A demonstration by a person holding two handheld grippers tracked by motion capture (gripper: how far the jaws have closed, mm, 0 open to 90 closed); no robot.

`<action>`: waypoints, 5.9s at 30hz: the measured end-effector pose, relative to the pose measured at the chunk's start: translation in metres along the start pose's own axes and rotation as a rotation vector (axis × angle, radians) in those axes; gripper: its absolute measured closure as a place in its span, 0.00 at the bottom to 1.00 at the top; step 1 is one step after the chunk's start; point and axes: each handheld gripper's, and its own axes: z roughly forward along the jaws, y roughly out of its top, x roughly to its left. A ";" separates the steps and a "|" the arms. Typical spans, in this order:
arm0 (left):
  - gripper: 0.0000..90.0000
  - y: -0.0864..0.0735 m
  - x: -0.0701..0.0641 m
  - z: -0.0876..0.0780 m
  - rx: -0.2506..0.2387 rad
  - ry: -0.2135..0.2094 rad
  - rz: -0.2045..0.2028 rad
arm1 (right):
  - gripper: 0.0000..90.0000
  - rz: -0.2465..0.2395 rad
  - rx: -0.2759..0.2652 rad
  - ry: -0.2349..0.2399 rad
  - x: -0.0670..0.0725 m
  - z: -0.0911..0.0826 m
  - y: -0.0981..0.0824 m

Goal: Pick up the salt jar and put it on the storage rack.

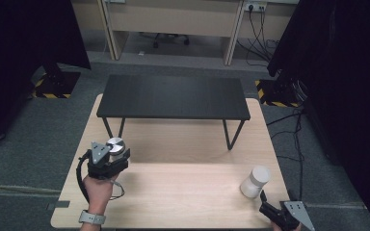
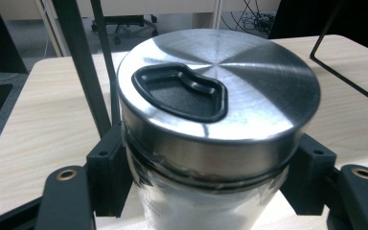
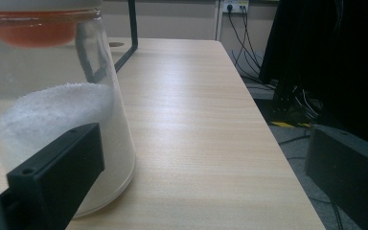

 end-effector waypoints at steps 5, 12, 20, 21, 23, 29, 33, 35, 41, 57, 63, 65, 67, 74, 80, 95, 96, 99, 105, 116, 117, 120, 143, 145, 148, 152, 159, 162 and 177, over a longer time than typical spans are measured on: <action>0.34 0.017 -0.002 -0.001 -0.010 0.006 0.010 | 0.00 -0.002 -0.002 0.004 0.000 0.000 0.000; 0.34 0.033 -0.002 0.001 0.000 0.015 0.015 | 0.00 -0.005 -0.005 0.004 0.000 0.000 -0.001; 0.34 0.060 -0.001 0.000 -0.014 0.006 0.033 | 0.00 -0.012 -0.006 0.005 0.000 0.000 -0.001; 0.34 0.060 -0.001 0.000 -0.014 0.006 0.033 | 0.00 -0.012 -0.006 0.005 0.000 0.000 -0.001; 0.34 0.069 -0.001 0.002 -0.014 0.002 0.040 | 0.00 -0.012 -0.006 0.004 0.000 0.000 -0.001; 0.34 0.081 -0.003 0.005 -0.021 -0.003 0.051 | 0.00 -0.013 -0.007 0.007 -0.001 -0.001 -0.001; 0.34 0.091 -0.003 0.005 -0.026 -0.008 0.053 | 0.00 -0.014 -0.009 0.008 -0.001 -0.001 -0.002; 0.34 0.096 -0.004 0.005 -0.026 -0.006 0.053 | 0.00 -0.015 -0.010 0.008 -0.001 -0.001 -0.002; 0.34 0.109 -0.003 0.006 -0.030 0.002 0.052 | 0.00 -0.017 -0.012 0.007 0.000 -0.001 -0.002; 0.34 0.146 0.010 0.013 -0.020 -0.015 0.029 | 0.00 -0.022 -0.012 0.006 0.000 -0.001 -0.002; 0.34 0.156 0.008 0.027 -0.016 -0.009 0.051 | 0.00 -0.023 -0.014 0.001 0.001 -0.001 -0.003; 0.34 0.158 0.008 0.032 -0.016 -0.010 0.054 | 0.00 -0.023 -0.013 0.000 0.002 -0.001 -0.002; 0.34 0.160 0.008 0.038 -0.021 -0.014 0.054 | 0.00 -0.024 -0.012 0.001 0.001 -0.001 -0.002; 0.34 0.168 0.010 0.056 -0.017 -0.015 0.057 | 0.00 -0.023 -0.018 -0.009 0.003 -0.001 -0.003; 0.34 0.174 0.012 0.072 -0.013 -0.013 0.056 | 0.00 -0.013 -0.023 -0.014 0.004 -0.002 -0.004; 0.34 0.182 0.016 0.097 -0.007 -0.018 0.035 | 0.00 -0.011 -0.033 -0.025 0.006 -0.001 -0.006; 0.34 0.182 0.016 0.097 -0.007 -0.018 0.035 | 0.00 -0.011 -0.033 -0.025 0.006 -0.001 -0.006; 0.34 0.184 0.016 0.100 -0.004 -0.023 0.036 | 0.00 -0.008 -0.037 -0.029 0.006 -0.002 -0.007; 0.34 0.185 0.013 0.102 -0.004 -0.021 0.046 | 0.00 -0.004 -0.044 -0.034 0.007 -0.002 -0.008; 0.34 0.183 0.017 0.102 -0.010 -0.032 0.053 | 0.00 -0.017 -0.041 -0.026 0.006 -0.002 -0.007; 0.34 0.183 0.017 0.102 -0.012 -0.034 0.054 | 0.00 -0.017 -0.041 -0.025 0.006 -0.002 -0.007; 0.33 0.180 0.015 0.102 -0.025 -0.024 0.067 | 0.00 -0.020 -0.039 -0.025 0.006 -0.002 -0.007; 0.00 0.174 0.025 0.094 0.013 -0.061 0.027 | 0.00 -0.027 -0.035 -0.017 0.005 -0.002 -0.006; 0.00 0.169 0.028 0.092 0.002 -0.077 0.015 | 0.00 -0.025 -0.035 -0.017 0.005 -0.002 -0.006; 0.00 0.159 0.029 0.088 -0.002 -0.086 0.010 | 0.00 -0.023 -0.034 -0.016 0.005 -0.002 -0.006; 0.00 0.153 0.030 0.084 -0.003 -0.086 0.000 | 0.00 -0.022 -0.033 -0.013 0.005 -0.002 -0.006; 0.00 0.139 0.035 0.073 -0.010 -0.091 -0.021 | 0.00 -0.023 -0.031 -0.006 0.003 -0.002 -0.006; 0.00 0.136 0.034 0.071 -0.008 -0.087 -0.016 | 0.00 -0.024 -0.034 -0.005 0.003 -0.002 -0.006; 0.00 0.111 0.042 0.046 -0.029 -0.081 -0.002 | 0.00 -0.022 -0.031 -0.013 0.005 -0.001 -0.005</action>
